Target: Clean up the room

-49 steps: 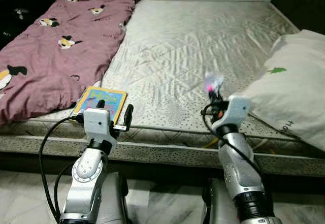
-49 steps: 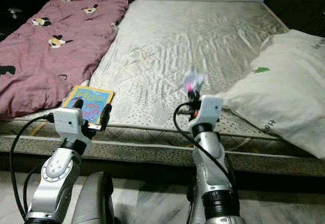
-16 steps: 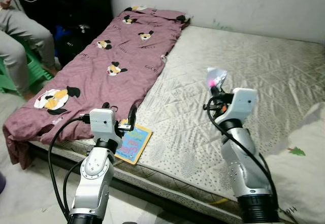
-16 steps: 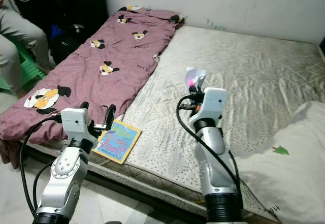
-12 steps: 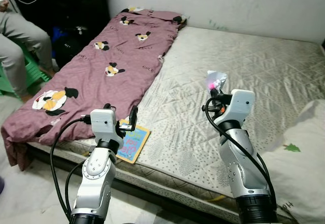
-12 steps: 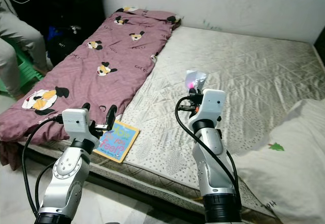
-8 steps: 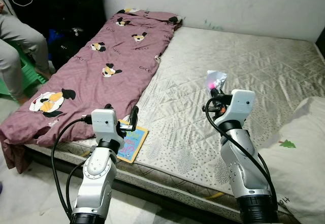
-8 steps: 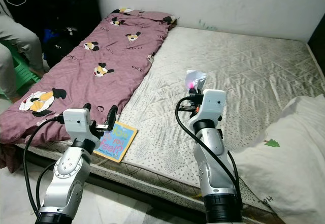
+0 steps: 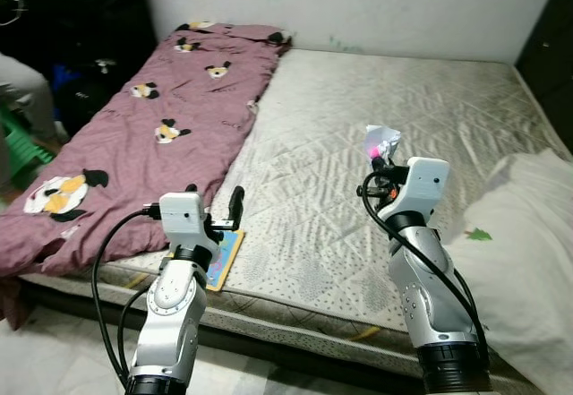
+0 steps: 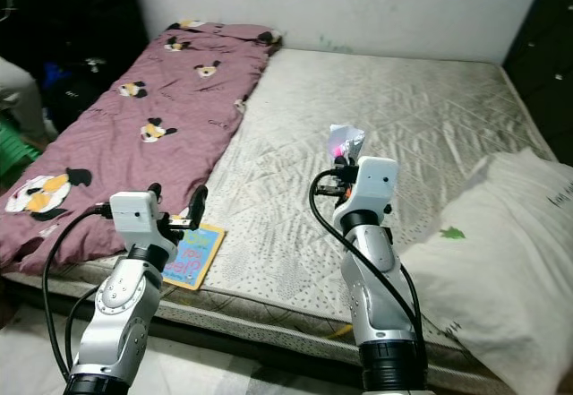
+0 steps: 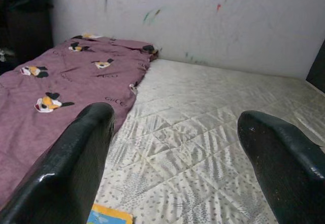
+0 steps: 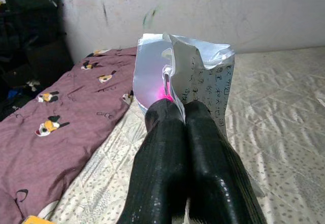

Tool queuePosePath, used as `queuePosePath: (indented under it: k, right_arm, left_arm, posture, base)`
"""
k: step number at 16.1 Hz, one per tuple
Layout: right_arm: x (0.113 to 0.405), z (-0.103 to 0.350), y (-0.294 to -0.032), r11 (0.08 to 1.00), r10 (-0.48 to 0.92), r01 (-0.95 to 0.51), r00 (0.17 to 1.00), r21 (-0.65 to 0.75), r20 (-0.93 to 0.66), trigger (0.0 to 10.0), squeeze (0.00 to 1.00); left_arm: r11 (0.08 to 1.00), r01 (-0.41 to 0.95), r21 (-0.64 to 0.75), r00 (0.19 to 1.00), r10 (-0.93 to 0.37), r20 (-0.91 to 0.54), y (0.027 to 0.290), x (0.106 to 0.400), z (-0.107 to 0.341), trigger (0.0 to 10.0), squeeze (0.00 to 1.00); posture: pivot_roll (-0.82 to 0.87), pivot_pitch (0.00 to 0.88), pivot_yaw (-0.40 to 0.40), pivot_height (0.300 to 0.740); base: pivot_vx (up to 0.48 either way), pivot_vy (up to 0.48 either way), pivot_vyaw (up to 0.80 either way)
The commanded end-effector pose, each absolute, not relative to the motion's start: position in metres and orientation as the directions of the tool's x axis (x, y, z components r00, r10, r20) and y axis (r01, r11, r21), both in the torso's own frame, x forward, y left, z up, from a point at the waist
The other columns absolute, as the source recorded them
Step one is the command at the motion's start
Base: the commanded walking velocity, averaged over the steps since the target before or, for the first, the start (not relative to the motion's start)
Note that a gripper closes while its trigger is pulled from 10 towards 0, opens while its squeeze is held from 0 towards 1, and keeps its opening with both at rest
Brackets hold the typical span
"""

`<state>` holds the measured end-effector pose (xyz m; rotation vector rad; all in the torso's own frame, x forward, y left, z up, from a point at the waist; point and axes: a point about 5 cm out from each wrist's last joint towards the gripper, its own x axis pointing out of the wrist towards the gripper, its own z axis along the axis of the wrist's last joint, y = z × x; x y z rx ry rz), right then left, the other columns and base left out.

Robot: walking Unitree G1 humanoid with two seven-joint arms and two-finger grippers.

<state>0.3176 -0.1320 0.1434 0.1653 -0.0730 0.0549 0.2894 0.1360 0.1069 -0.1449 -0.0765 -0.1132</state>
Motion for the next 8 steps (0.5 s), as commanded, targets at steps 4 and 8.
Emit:
queuePosePath:
  k: [4, 8]
  right_arm:
    - [0.3179, 0.1425, -0.1319, 0.984, 0.059, -0.069, 0.996, 0.164, 0.064, 10.0, 0.00]
    - [0.3183, 0.1413, -0.1320, 0.985, 0.062, -0.070, 0.996, 0.159, 0.057, 10.0, 0.00]
  left_arm:
    - [0.984, 0.096, -0.148, 0.994, -0.087, 0.070, 0.1383, 0.2919, 0.1060, 10.0, 0.00]
    - [0.984, 0.097, -0.152, 0.994, -0.088, 0.067, 0.1373, 0.2924, 0.1058, 10.0, 0.00]
  posture:
    - [-0.06, 0.000, 0.024, 0.740]
    - [-0.06, 0.000, 0.022, 0.740]
  base:
    - [0.000, 0.292, -0.80]
    - [0.000, 0.375, -0.55]
